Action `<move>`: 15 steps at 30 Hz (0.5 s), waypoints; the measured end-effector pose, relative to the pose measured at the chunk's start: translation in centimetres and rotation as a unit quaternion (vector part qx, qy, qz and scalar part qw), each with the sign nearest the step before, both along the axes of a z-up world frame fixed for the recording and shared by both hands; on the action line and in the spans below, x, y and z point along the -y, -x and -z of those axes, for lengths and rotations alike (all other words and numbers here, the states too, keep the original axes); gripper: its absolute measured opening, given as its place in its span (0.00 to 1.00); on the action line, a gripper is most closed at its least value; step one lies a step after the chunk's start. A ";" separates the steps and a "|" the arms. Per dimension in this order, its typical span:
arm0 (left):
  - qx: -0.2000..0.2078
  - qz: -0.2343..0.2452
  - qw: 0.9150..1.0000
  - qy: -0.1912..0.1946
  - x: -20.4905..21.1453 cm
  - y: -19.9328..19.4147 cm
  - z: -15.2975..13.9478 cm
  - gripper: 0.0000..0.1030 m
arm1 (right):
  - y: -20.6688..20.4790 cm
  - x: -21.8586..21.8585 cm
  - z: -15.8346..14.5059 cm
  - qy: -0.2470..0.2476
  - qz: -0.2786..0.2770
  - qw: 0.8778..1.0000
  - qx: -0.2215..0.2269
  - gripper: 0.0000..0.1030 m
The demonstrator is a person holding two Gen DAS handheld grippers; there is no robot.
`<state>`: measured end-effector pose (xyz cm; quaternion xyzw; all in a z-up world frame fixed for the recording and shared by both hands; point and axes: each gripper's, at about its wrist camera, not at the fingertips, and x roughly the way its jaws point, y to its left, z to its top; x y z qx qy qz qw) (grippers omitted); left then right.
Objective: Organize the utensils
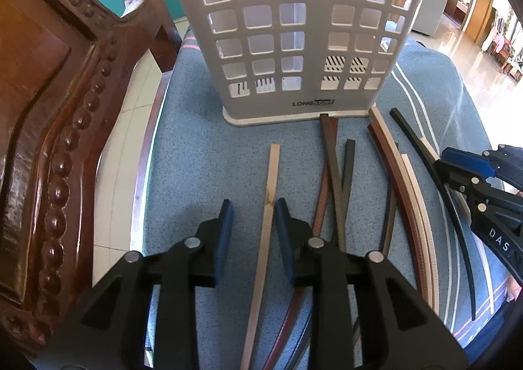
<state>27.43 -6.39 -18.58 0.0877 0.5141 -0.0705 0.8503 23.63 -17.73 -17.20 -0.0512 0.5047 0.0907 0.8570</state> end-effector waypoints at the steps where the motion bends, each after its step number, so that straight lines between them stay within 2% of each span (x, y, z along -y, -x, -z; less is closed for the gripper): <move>1: -0.001 -0.001 1.000 0.002 -0.3 0.1 -0.1 0.27 | 0.0 0.1 0.0 -0.001 0.000 1.000 0.000 0.18; 15: 0.000 -0.001 1.000 0.007 -2.6 0.7 -0.1 0.26 | 0.1 0.7 -0.1 -0.009 0.004 1.000 -0.001 0.19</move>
